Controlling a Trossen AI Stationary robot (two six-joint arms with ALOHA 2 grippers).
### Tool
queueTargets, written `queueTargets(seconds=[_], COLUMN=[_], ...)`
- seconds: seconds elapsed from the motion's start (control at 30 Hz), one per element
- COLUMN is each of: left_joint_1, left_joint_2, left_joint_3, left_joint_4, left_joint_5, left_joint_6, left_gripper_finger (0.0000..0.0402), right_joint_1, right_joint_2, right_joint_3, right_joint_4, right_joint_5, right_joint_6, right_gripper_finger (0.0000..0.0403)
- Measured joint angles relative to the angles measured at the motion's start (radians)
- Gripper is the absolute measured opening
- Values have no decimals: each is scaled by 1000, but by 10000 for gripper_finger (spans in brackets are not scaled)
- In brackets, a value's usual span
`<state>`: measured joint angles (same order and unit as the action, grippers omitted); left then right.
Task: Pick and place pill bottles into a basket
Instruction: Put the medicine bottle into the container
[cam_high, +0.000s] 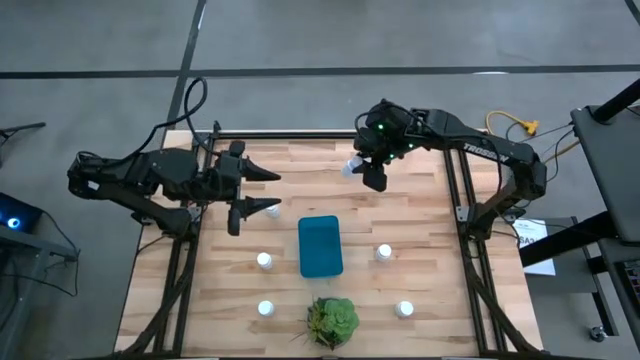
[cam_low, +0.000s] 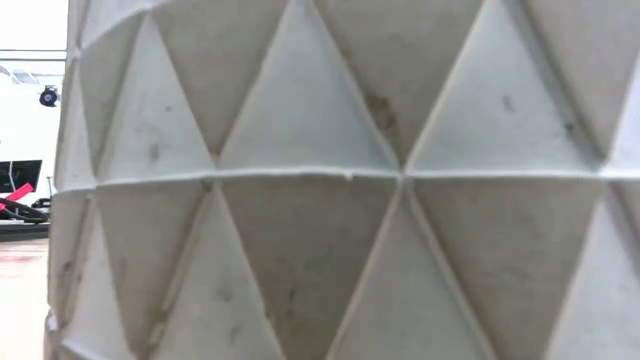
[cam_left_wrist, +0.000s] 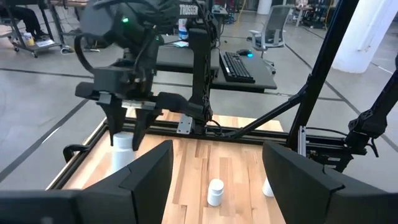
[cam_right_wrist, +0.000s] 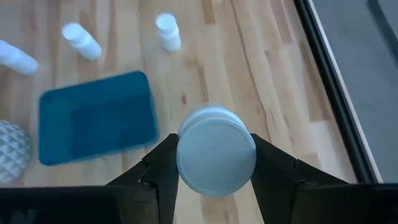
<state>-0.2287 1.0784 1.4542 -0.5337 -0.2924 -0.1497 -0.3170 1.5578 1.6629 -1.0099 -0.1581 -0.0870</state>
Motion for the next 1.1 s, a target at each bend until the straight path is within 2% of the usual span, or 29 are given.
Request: queueTargets(seconds=[0.33,0.67,1.1], left_joint_1=[0,0,0], left_joint_2=[-26,-30,-30], left_joint_3=[0,0,0], left_joint_4=[0,1,0], left_joint_5=[-61,-64,-65], left_joint_6=[0,0,0], left_gripper_finger=[231,231,231], right_joint_1=[110,247,305], right_joint_2=[1,16,196], right_joint_3=[76,80,100], right_joint_4=[-2,-3,-5], right_joint_5=[32,88,81], right_joint_6=[62,118,95], right_gripper_finger=[148,148,148])
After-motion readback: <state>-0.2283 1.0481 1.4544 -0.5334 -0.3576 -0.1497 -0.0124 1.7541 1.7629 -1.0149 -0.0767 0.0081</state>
